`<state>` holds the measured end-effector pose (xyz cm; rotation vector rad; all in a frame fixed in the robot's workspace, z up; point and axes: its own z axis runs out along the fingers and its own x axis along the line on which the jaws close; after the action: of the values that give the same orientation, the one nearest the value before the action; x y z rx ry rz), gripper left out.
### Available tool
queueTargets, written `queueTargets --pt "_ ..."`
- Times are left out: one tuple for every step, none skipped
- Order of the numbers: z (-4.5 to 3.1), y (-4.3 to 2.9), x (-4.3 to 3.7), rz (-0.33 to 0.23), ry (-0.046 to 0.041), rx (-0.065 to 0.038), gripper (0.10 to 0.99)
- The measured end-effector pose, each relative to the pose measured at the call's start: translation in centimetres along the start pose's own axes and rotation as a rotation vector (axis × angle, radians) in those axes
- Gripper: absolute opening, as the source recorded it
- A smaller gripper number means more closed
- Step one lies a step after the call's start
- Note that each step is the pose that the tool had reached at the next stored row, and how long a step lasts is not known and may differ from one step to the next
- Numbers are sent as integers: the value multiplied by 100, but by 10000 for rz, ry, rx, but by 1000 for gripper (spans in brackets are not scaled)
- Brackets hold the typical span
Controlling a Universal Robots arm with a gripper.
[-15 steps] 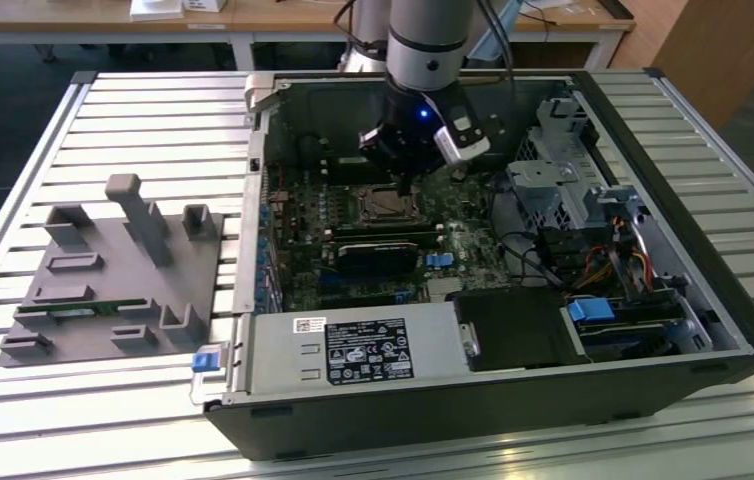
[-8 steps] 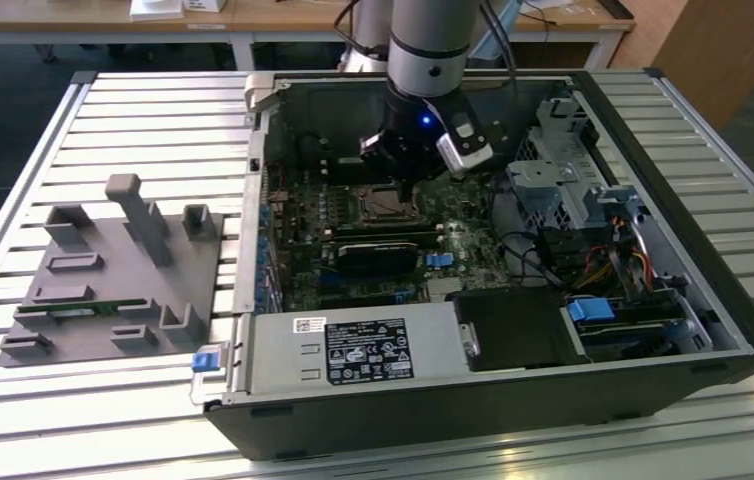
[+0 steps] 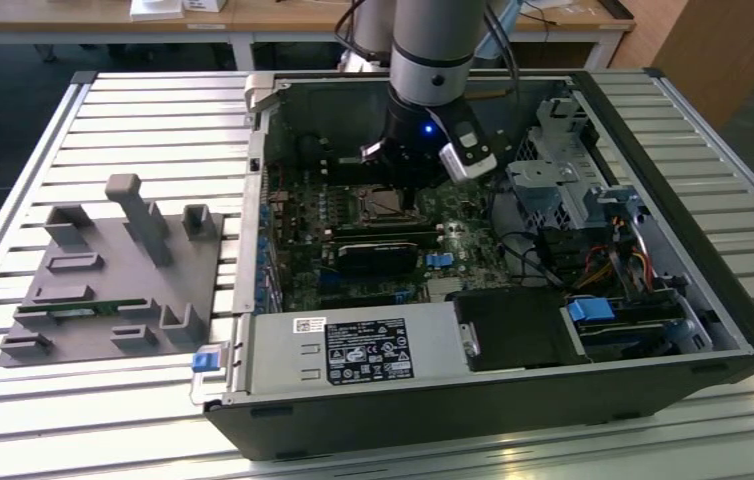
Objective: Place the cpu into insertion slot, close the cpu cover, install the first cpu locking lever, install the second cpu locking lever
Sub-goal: 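Install the second cpu locking lever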
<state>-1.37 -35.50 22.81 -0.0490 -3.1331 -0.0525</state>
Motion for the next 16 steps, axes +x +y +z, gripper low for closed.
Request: queueTargets --pt "0 -12 0 0 8 0 106" --pt "1 -25 -1 1 17 0 106" --pt "1 -41 -1 1 27 1 106" --pt "1 -59 -2 1 31 -1 106" --pt "1 -70 2 1 31 -6 106" --pt "2 -77 13 3 32 -11 106" --pt "3 -79 39 1 32 -11 106" --pt "4 -80 62 1 31 -12 106" --pt "5 -81 85 1 31 -12 106" --pt "5 -82 108 0 31 -10 106" --pt "7 -83 130 0 32 -11 106" --pt "8 -84 148 1 31 -11 106" --pt "9 -85 162 1 32 -11 106" --pt "11 -86 169 1 32 -10 106" --pt "11 -89 171 0 35 -37 106" --pt "11 -93 172 -2 38 -144 106"
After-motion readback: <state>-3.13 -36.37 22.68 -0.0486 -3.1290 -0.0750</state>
